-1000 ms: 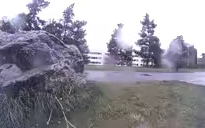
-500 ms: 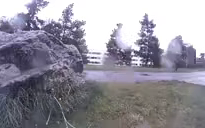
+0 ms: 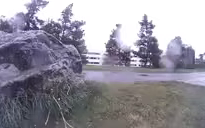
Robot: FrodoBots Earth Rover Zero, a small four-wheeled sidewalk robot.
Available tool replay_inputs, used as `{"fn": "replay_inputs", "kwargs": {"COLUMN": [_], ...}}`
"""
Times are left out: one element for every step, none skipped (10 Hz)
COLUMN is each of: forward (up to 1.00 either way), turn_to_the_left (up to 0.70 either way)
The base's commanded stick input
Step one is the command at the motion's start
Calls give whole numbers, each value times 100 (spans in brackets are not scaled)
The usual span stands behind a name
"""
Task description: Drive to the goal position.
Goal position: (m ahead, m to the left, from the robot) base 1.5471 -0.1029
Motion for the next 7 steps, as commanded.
{"fn": "replay_inputs", "kwargs": {"forward": [0, 0, 0, 0, 0, 0, 0], "turn_to_the_left": [-45, -45, -45, -45, -45, -45, -45]}}
